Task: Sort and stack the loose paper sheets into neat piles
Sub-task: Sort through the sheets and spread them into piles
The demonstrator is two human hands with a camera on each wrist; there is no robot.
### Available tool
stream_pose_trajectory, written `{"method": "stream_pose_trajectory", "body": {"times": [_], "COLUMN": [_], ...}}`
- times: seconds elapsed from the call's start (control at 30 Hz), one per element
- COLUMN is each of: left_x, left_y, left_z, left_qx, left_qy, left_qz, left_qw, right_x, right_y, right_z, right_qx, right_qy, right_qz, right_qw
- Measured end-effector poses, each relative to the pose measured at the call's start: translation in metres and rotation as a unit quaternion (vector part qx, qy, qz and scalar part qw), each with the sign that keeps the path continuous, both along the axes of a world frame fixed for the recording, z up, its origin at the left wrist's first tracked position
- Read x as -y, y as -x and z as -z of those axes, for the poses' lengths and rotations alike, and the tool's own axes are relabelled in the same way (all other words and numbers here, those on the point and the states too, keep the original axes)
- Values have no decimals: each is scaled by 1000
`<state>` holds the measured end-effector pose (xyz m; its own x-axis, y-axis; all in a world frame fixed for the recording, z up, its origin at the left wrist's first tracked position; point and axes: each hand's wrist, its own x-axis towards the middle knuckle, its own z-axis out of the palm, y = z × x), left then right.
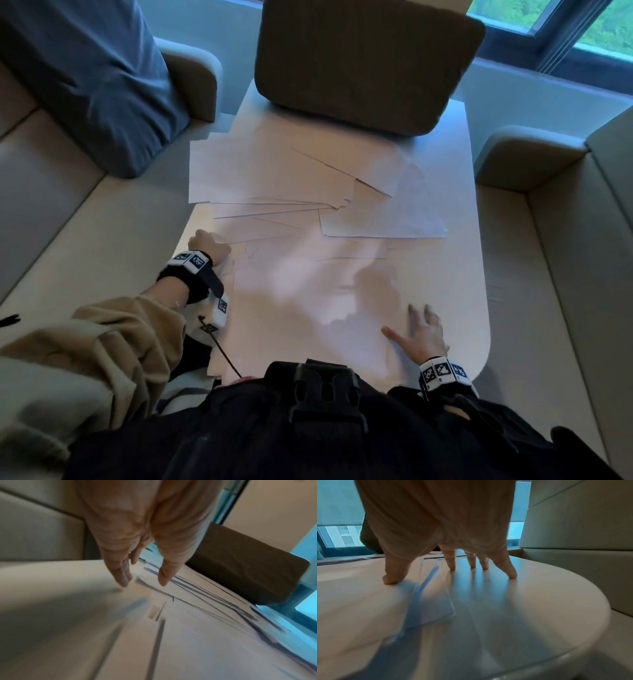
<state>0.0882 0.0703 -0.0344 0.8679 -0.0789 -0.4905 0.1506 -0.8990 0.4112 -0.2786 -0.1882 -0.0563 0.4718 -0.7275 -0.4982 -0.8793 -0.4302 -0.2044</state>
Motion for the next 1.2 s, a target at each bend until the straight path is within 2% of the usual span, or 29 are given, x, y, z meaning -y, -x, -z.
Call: {"method": "stream_pose_trajectory", "body": {"times": [0.17, 0.27, 0.57, 0.77, 0.83, 0.93, 1.03, 1.1, 1.2], "left_x": [4, 8, 12, 19, 21, 27, 34, 41, 57], "left_y": [-17, -23, -19, -32, -34, -36, -35, -34, -29], "left_z": [12, 25, 0, -3, -8, -14, -30, -49, -80], "left_qx": [-50, -16, -26, -73, -82, -125, -146, -141, -130], "left_qy": [106, 167, 130, 168, 183, 287, 298, 320, 346], "left_qz": [-66, -105, -105, -124, -115, -117, -99, -77, -3], "left_qw": [991, 980, 986, 975, 973, 942, 938, 934, 929], "right_x": [1, 0, 0, 0, -1, -1, -1, 0, 0], "right_y": [-1, -1, -1, -1, 0, 0, 0, 0, -1], "right_z": [0, 0, 1, 0, 0, 0, 0, 0, 0], "right_qx": [2, 2, 0, 10, 16, 15, 14, 14, 10], "right_qy": [-8, -11, -12, -13, -13, -12, -11, -12, -16], "right_qz": [8, 11, 16, 18, 20, 20, 19, 18, 14], "right_qw": [1000, 1000, 1000, 1000, 1000, 1000, 1000, 1000, 1000]}}
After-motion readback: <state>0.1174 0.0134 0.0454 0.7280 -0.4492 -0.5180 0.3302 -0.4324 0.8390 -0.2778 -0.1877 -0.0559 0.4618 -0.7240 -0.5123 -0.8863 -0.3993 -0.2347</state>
